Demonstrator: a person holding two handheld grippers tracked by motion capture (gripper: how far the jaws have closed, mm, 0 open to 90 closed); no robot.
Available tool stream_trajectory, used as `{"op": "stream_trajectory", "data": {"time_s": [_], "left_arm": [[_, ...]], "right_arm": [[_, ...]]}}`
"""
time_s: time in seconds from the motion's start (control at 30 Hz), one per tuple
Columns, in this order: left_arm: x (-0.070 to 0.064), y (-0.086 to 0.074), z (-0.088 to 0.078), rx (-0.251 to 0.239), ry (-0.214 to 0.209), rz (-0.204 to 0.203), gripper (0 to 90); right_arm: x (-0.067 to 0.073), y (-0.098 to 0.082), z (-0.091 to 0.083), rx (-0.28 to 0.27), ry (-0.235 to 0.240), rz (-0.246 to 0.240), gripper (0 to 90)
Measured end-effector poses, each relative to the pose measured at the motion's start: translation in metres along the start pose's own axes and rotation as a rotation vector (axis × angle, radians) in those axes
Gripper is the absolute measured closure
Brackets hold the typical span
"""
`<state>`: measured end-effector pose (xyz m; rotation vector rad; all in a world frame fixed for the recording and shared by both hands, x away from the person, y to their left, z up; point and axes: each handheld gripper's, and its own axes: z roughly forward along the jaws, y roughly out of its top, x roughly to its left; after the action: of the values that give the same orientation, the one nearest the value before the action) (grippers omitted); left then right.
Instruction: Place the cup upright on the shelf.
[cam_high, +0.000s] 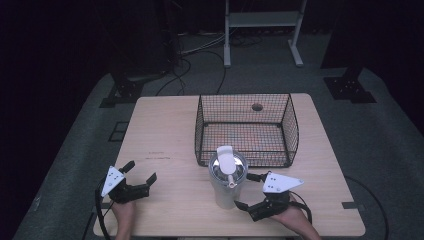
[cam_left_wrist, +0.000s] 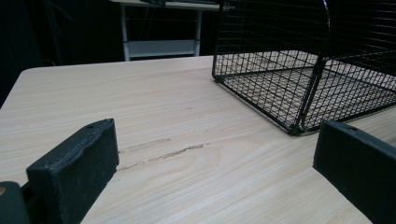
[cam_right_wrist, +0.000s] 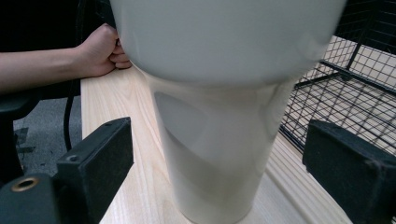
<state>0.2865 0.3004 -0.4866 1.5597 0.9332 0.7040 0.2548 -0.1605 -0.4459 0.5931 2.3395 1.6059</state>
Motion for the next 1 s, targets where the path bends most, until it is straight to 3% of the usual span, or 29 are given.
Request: {"op": "stream_trajectory", "data": {"time_s": [0.47, 1.0], "left_arm": [[0.0, 0.0, 0.0, -0.001, -0.001, -0.001, 0.0], [0.001, 0.0, -0.001, -0.004, -0.003, -0.003, 0.0]], "right_arm": [[0.002, 0.002, 0.021, -0.026, 0.007, -0.003, 5.8], [-0.001, 0.002, 0.041, -0.096, -0.001, 0.008, 5.7]]}}
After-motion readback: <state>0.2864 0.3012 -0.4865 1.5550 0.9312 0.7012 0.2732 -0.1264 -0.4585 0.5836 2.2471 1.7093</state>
